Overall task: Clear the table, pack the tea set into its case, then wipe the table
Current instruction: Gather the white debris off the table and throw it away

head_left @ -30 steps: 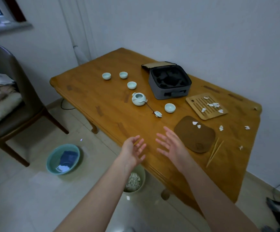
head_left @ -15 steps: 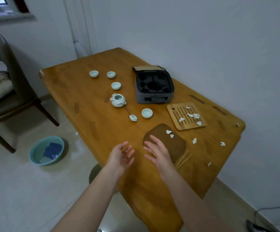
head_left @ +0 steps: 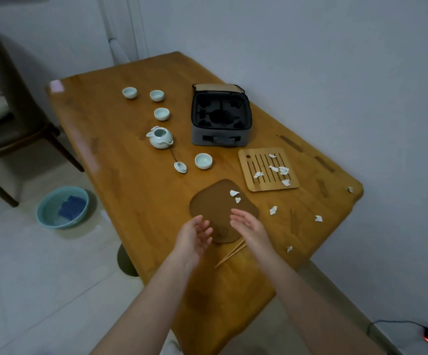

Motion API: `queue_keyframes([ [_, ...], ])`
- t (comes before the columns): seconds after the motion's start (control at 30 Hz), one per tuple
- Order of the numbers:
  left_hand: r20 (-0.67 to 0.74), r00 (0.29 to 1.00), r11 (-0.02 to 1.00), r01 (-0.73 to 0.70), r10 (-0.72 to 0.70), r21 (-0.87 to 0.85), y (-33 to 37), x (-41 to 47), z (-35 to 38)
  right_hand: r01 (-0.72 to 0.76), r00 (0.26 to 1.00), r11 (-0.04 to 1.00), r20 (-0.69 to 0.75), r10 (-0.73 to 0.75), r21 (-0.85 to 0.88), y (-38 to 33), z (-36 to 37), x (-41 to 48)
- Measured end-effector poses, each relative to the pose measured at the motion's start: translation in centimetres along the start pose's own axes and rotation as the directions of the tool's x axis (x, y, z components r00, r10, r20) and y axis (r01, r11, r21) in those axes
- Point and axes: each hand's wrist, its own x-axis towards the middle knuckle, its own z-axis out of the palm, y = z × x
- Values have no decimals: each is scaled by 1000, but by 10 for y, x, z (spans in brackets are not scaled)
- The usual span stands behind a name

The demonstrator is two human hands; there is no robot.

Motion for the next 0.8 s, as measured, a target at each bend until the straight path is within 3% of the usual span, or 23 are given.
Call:
queue_keyframes([
  [0.23, -98, 995, 999, -15, 11, -40, -42, 18, 50, -46, 998, 997, 28, 47, -57, 29, -79, 36],
  [0.4, -208, 976, 989, -95, 70, -114, -59, 27, 83, 18, 998, 946, 63, 2, -323, 60, -135, 52],
  [0.5, -221, 968, 988, -135, 116, -76, -64, 27, 95, 128, 989, 805, 132, -63, -580, 75, -160, 51],
  [0.57, -231, 962, 987, -158, 144, -43, -67, 29, 100, 265, 963, 644, 228, -143, -717, 81, -169, 48],
  [0.7, -281, 942, 980, -195, 181, -22, -70, 38, 108, 430, 902, 420, 368, -224, -799, 98, -179, 43],
  [0.8, -308, 927, 975, -220, 212, 10, -78, 41, 118, 458, 882, 357, 367, -296, -814, 107, -180, 44],
])
